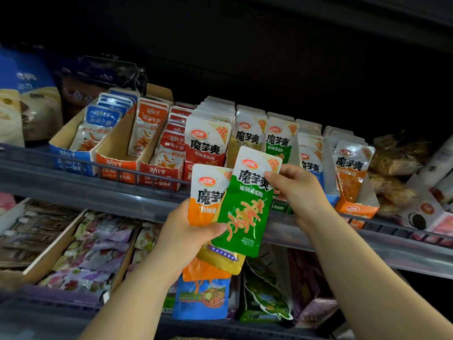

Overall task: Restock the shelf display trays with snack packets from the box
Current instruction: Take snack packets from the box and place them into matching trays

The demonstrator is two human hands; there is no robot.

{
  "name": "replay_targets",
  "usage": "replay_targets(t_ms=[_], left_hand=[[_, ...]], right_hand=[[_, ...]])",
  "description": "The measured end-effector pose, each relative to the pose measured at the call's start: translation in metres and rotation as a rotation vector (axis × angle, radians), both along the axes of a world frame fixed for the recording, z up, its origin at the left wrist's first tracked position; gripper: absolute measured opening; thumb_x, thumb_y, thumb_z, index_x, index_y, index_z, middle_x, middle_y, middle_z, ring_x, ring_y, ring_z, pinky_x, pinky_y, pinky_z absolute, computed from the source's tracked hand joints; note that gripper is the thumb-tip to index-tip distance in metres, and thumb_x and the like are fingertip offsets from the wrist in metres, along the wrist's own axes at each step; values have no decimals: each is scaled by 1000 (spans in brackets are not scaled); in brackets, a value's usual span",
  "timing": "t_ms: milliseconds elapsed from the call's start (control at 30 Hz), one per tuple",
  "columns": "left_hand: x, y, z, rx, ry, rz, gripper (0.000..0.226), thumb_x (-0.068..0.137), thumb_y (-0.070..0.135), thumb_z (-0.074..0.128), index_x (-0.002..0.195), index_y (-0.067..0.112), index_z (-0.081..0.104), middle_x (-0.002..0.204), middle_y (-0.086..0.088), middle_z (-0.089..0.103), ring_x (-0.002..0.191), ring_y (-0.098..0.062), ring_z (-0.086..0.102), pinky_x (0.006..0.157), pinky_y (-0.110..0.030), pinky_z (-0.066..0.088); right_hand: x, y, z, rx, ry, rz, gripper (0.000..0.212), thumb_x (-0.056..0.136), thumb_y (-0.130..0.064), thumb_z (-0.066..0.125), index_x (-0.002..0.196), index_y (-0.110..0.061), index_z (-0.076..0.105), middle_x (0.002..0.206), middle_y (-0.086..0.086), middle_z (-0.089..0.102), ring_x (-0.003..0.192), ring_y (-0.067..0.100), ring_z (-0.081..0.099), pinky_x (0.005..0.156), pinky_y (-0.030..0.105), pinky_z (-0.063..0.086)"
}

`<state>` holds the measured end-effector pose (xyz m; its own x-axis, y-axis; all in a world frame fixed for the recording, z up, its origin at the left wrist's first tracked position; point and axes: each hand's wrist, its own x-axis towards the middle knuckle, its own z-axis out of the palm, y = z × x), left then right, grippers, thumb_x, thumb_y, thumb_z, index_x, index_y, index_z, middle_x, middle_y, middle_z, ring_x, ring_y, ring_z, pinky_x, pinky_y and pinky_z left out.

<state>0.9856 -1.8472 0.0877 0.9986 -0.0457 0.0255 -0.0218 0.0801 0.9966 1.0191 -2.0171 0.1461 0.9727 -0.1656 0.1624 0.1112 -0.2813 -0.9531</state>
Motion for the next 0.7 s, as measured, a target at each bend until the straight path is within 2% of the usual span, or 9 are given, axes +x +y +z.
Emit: replay_targets(t_ms=[67, 133, 233, 300, 367, 500, 600, 700], left_hand=[[1, 1, -1, -14, -2, 10, 28, 75, 3, 69, 85, 26, 56, 79, 7, 68, 74, -7, 64, 60, -24, 46], [2, 1, -2, -26, -4, 9, 27, 77, 6, 67, 86, 28, 55, 80, 8, 68, 74, -6, 65, 62, -24, 48], [2, -1, -3, 18, -47, -25, 28, 80, 10, 65, 87, 33, 51, 80, 14, 66, 67, 6, 63, 55, -12, 45], [1, -2, -4, 43, -61, -27, 27, 82, 13, 63, 87, 34, 48, 83, 15, 63, 69, 7, 60, 55, -9, 43], [2, -2, -4, 43, -60, -11, 26, 82, 13, 63, 87, 33, 46, 86, 14, 62, 74, 3, 59, 57, -12, 42], [3, -2, -3, -2, -47, -1, 28, 81, 11, 64, 89, 33, 47, 90, 11, 63, 79, -2, 60, 61, -19, 44], [3, -2, -2, -16, -43, 0, 30, 80, 10, 65, 89, 33, 48, 89, 11, 64, 79, -2, 61, 61, -19, 45], [4, -2, -1, -24, -49, 29, 30, 79, 8, 65, 88, 32, 48, 88, 11, 63, 79, -3, 61, 63, -21, 46]], right_hand=[[2, -5, 5, -64, 15, 6, 13, 86, -10, 60, 74, -14, 59, 79, -4, 64, 72, 8, 58, 57, 10, 45], [2, -10, 11, -106, 20, 6, 15, 86, -9, 59, 71, -13, 58, 76, -4, 62, 68, 6, 57, 55, 10, 42], [3, -20, 23, -124, 5, -2, 18, 88, -9, 56, 71, -15, 55, 52, -9, 55, 42, 2, 45, 40, 9, 34], [4, -27, 34, -91, -42, -31, 19, 90, -9, 53, 72, -15, 52, 37, -8, 47, 31, 1, 35, 33, 12, 28], [7, -36, 45, -10, -132, -109, 21, 92, -10, 50, 72, -17, 49, 41, -5, 46, 27, 1, 34, 31, 13, 24], [12, -43, 65, 133, -320, -290, 22, 93, -11, 48, 73, -17, 45, 59, 2, 47, 27, 2, 41, 31, 12, 29], [22, -46, 69, 60, -442, -358, 23, 93, -12, 48, 72, -20, 43, 61, 2, 48, 31, 1, 46, 34, 11, 33], [33, -47, 67, -14, -457, -403, 20, 93, -13, 49, 74, -20, 45, 66, -3, 52, 35, -4, 49, 37, 9, 35]])
